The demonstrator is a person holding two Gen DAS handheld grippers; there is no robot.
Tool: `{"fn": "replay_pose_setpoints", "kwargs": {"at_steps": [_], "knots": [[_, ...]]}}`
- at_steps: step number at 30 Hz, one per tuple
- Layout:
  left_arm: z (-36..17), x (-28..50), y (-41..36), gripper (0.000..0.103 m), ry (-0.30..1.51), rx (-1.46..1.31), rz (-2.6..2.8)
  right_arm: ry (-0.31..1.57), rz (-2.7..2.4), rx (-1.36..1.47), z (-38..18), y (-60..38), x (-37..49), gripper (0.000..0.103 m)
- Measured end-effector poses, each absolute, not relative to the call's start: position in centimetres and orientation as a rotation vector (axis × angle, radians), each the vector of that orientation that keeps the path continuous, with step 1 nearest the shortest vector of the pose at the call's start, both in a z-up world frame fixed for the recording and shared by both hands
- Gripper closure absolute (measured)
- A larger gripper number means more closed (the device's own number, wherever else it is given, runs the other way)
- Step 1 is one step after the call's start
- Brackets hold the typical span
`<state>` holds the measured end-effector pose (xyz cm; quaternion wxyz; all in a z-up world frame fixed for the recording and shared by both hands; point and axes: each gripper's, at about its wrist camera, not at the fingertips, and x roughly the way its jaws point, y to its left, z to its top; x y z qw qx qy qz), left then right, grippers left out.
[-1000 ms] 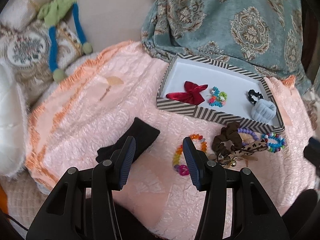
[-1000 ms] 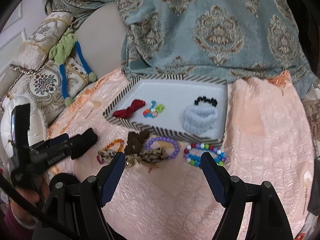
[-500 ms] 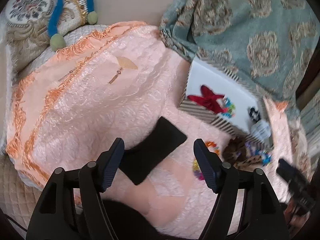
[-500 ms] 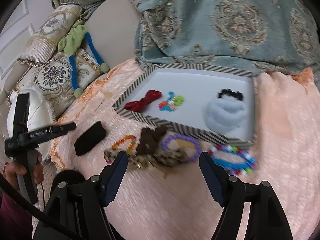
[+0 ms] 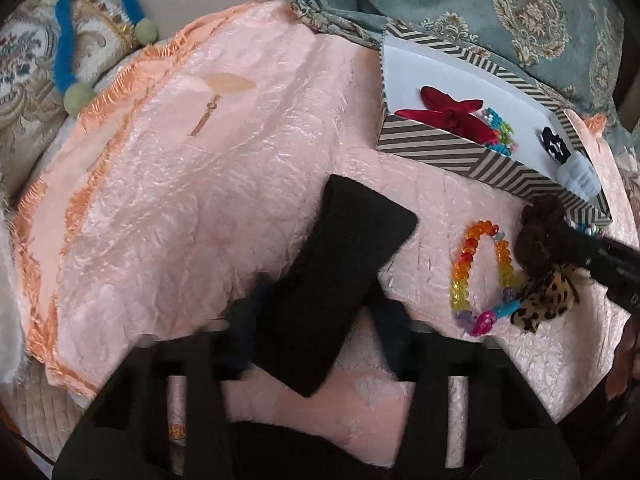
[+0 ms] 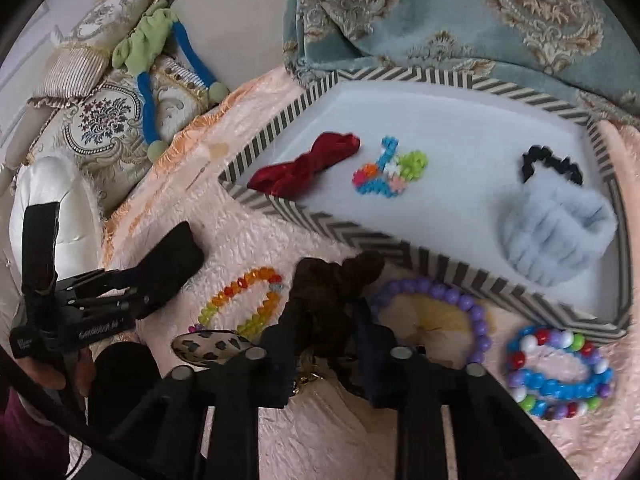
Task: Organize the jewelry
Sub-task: 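Grasp the black hair clip with the left tool while the right tool grasps the brown leopard-bow scrunchie, then lower the black clip and leopard-bow scrunchie into the tray and open both tools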
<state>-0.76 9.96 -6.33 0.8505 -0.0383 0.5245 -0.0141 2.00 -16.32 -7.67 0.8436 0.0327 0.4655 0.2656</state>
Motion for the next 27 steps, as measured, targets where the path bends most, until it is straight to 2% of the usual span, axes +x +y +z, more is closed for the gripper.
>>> {"fn": "replay_pose_setpoints", "kwargs": {"at_steps": [1, 2, 4, 18, 27], "knots": [[-6.1, -0.8, 10.3, 0.077, 1.097, -0.106, -0.033, 0.975, 0.561, 0.067, -7.6, -16.4, 1.8, 0.088], [-5.8, -0.8, 10.6, 0.083, 1.089, -0.119, -0.033, 0.964, 0.567, 0.071, -7.3, -16.6, 1.4, 0.089], [-5.1, -0.8, 10.7, 0.086, 1.074, -0.134, -0.039, 0.939, 0.579, 0.087, -6.2, -17.2, 0.8, 0.089], [1.8, -0.1, 7.5, 0.088, 0.935, -0.152, -0.09, 0.737, 0.531, 0.125, 2.2, -22.6, -1.4, 0.089], [2.6, 4.9, 3.5, 0.088, 0.927, -0.095, -0.095, 0.728, 0.463, 0.125, 3.0, -24.5, 1.5, 0.089]]}}
